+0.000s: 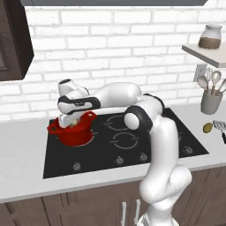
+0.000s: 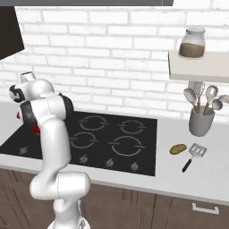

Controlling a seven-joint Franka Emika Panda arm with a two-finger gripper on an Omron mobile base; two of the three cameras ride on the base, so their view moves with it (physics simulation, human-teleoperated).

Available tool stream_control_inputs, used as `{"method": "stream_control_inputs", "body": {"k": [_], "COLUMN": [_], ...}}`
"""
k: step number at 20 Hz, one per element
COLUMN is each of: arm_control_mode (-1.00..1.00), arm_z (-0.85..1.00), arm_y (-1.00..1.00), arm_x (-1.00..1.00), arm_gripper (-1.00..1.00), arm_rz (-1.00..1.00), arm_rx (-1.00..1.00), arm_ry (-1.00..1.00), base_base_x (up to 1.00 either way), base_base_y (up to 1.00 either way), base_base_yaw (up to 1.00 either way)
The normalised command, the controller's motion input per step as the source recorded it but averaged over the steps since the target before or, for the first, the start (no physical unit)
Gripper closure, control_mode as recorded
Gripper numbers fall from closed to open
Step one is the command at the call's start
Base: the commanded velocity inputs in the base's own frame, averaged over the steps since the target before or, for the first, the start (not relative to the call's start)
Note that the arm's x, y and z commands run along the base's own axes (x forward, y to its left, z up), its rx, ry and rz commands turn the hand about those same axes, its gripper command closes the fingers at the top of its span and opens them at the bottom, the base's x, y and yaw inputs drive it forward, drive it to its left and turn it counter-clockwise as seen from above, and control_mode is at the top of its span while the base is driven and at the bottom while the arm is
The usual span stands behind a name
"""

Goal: Put the cucumber and potato in the pot. Retrieve the spatula and lightly stir the vegetables in the pot.

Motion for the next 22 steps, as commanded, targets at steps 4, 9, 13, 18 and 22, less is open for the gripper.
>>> {"method": "stream_control_inputs", "body": {"k": [4,9,13,18,22], "arm_control_mode": [-1.00,-1.00,-1.00,-1.00,-1.00], "arm_z": [-0.04,0.02,0.43,0.78,0.44], "arm_y": [-0.23,-0.34,-0.54,-0.94,-1.00], "arm_x": [-0.62,-0.46,-0.32,-0.07,-0.01], "arm_gripper": [-1.00,-1.00,-1.00,-1.00,-1.00], "arm_rz": [-0.07,-0.03,-0.04,-0.23,-0.40], "arm_rx": [0.03,0.03,0.01,0.15,0.28], "arm_ry": [-0.07,-0.15,-0.24,-0.09,0.14], "base_base_x": [0.00,0.00,0.00,0.00,0.00], "base_base_y": [0.00,0.00,0.00,0.00,0.00], "base_base_yaw": [0.00,0.00,0.00,0.00,0.00]}}
